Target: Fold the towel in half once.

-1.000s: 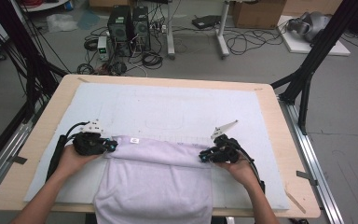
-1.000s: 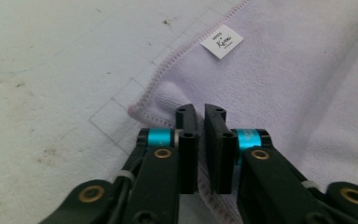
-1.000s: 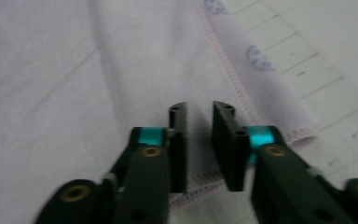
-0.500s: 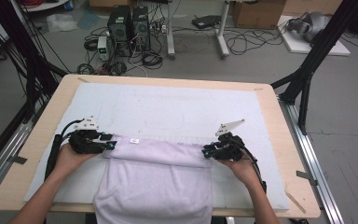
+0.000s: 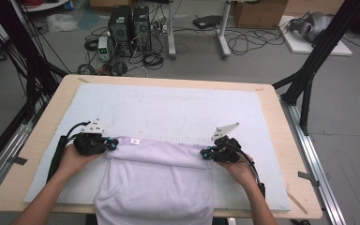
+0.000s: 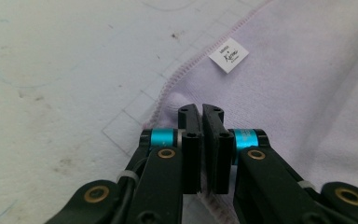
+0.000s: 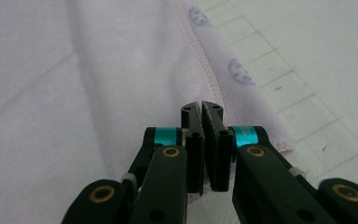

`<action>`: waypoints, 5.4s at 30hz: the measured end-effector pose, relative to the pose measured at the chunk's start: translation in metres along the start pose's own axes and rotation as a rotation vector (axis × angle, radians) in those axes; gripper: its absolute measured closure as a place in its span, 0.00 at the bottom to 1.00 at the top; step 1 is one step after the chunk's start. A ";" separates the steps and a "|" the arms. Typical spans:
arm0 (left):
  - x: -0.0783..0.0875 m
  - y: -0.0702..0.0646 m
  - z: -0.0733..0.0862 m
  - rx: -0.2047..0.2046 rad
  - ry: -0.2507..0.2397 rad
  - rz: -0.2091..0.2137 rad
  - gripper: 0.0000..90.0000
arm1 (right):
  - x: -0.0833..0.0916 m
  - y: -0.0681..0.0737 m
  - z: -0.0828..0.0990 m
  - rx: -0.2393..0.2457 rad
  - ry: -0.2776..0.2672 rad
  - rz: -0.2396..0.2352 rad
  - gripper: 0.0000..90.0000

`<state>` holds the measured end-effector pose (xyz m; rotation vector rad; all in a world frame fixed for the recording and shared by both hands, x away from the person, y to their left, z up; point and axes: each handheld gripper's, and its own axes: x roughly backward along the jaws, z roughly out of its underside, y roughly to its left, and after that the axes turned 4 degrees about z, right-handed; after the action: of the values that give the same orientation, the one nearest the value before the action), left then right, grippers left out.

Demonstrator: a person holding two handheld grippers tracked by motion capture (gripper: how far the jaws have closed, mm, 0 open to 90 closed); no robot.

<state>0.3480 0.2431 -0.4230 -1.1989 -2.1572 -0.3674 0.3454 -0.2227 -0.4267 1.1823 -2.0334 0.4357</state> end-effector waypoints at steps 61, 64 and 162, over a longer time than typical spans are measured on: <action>0.062 -0.077 0.042 -0.074 -0.088 0.170 0.68 | 0.035 0.069 0.030 0.065 -0.103 -0.217 0.88; 0.067 -0.074 0.036 -0.073 -0.106 0.159 0.66 | 0.039 0.063 0.025 0.061 -0.127 -0.194 0.86; -0.015 0.052 -0.049 0.052 -0.095 -0.095 0.65 | 0.021 -0.073 -0.026 -0.080 -0.115 0.148 0.69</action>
<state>0.4168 0.2361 -0.3982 -1.1079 -2.2970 -0.2978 0.4123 -0.2573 -0.3985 1.0338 -2.2259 0.3612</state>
